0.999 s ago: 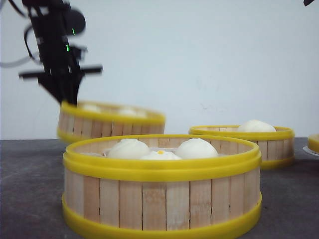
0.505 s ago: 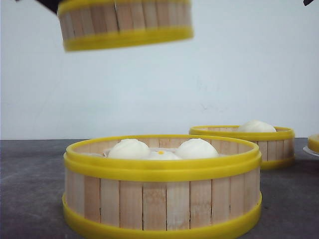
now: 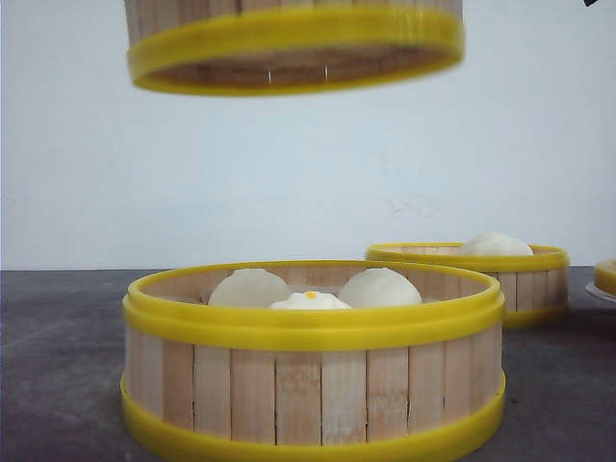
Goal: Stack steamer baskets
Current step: 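Lower the basket onto the nearest basket and open left gripper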
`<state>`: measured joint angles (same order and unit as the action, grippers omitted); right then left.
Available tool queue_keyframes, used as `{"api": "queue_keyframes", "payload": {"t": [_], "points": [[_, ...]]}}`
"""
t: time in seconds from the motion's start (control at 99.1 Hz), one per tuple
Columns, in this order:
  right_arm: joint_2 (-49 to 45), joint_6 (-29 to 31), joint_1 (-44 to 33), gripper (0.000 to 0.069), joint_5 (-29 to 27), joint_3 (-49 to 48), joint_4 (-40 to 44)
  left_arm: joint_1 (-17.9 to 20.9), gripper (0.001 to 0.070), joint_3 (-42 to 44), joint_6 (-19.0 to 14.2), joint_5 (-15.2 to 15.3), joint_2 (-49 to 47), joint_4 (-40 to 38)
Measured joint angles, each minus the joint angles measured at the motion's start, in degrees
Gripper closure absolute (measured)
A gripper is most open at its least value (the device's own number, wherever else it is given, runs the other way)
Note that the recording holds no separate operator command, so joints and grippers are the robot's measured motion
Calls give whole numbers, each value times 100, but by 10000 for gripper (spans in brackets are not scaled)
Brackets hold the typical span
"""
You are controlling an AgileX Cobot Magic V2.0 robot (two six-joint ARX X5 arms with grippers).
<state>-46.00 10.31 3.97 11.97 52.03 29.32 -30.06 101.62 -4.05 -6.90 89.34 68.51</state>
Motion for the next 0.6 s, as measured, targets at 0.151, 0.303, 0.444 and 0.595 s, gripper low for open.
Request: {"api": "queue_keyframes", "payload": {"t": [0.151, 0.303, 0.444, 0.595], "points": [[0, 2, 0, 235, 0, 0, 0, -155, 685, -448, -28, 55, 0, -216], [0, 2, 0, 235, 0, 0, 0, -254, 685, -1064, -125, 55, 0, -588], [0, 2, 0, 235, 0, 0, 0, -264, 685, -1596, -166, 59, 0, -946], [0, 2, 0, 235, 0, 0, 0, -264, 685, -2107, -236, 61, 0, -1305]]}}
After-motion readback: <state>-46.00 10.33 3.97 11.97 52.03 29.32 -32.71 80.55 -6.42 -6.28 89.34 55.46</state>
